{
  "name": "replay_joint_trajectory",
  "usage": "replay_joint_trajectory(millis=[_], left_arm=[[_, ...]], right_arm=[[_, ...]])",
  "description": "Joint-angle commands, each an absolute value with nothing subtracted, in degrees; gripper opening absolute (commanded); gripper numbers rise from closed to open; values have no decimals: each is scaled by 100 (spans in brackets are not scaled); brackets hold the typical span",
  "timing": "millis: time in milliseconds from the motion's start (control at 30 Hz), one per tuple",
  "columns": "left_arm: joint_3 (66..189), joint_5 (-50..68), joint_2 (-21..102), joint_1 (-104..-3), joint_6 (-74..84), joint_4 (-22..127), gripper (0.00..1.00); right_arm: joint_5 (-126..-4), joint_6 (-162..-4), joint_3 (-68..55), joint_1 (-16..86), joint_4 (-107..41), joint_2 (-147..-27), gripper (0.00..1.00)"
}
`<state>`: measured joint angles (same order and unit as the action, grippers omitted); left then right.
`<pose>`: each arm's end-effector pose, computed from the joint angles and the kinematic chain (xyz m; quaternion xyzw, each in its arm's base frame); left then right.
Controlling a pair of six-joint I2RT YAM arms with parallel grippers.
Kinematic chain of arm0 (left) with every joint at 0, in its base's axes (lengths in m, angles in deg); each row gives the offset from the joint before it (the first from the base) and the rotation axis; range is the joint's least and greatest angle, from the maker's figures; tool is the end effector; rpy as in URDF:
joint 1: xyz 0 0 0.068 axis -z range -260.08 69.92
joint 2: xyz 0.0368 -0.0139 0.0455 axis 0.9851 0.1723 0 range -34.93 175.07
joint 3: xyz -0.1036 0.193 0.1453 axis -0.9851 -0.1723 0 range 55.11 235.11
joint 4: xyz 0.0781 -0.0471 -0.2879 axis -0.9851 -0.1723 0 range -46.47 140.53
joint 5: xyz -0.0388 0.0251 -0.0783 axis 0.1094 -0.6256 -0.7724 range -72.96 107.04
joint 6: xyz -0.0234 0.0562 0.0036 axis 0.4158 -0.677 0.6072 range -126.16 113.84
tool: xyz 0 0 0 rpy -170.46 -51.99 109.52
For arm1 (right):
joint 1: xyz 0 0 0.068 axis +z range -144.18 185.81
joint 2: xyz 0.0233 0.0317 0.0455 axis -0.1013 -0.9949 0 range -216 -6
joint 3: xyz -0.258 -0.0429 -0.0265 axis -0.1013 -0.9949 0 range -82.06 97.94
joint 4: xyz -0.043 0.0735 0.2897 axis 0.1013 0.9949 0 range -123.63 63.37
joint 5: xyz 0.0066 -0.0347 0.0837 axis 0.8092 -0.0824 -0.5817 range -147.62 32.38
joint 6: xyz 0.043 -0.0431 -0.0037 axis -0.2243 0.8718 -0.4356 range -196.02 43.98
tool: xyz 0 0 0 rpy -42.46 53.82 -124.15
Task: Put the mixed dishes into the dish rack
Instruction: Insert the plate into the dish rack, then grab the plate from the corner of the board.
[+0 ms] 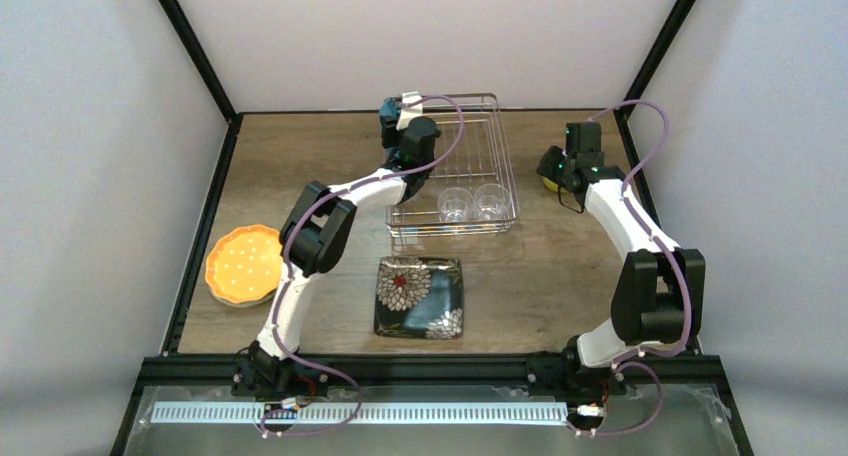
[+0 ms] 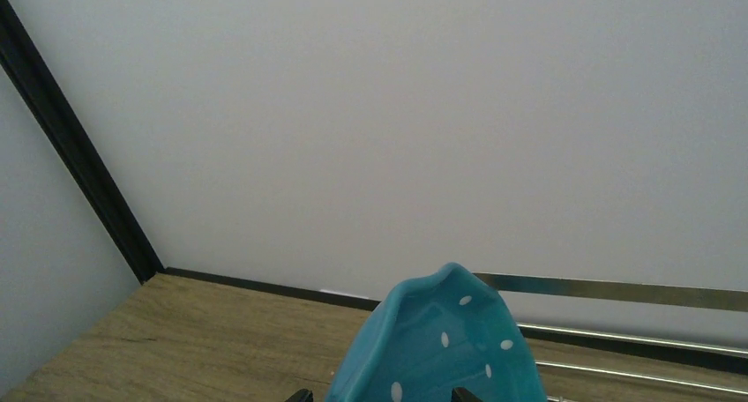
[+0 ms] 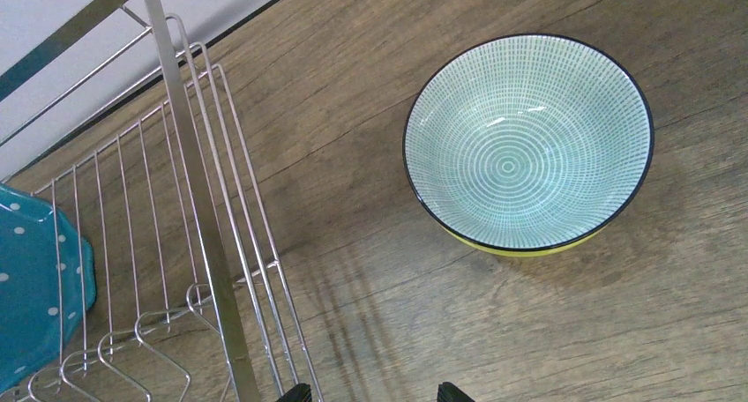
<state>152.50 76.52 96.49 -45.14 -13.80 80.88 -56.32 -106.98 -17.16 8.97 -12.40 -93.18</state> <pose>0.4791 -0.2868 0.1862 -0.0862 0.7133 0.2115 0.6626 0.3828 0.0201 0.2310 0.2251 0.8908 0.1058 0.3804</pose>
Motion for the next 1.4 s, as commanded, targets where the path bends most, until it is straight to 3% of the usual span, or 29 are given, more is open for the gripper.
replay_joint_trajectory(millis=[0,133,200,533,733,933,1133,1367], left_arm=[[15339,7841,9425,-4483,-1193,8024,90],[15340,7952,9309,-4484,-1167,8018,91],[15333,8048,9251,-4483,-1140,8011,96],[15154,8338,8672,-4484,-845,7799,97],[15130,8617,7738,-4482,302,6147,97],[14973,8544,6358,-4384,2324,3474,97],[14061,7792,4667,-3967,3928,1658,98],[12653,6625,3008,-3447,5421,884,100]], right_arm=[[-5569,-10634,-1663,933,-1174,-9401,84],[-5578,-10634,-1671,939,-1141,-9343,84],[-5583,-10634,-1676,933,-1131,-9315,84],[-5509,-10564,-1553,941,-949,-9231,84],[-5606,-10590,-1224,942,-761,-9295,84],[-5569,-10470,-985,942,-527,-9156,84],[-5595,-10387,-893,1002,-393,-8780,84],[-5518,-10221,-855,1321,-169,-8304,83]])
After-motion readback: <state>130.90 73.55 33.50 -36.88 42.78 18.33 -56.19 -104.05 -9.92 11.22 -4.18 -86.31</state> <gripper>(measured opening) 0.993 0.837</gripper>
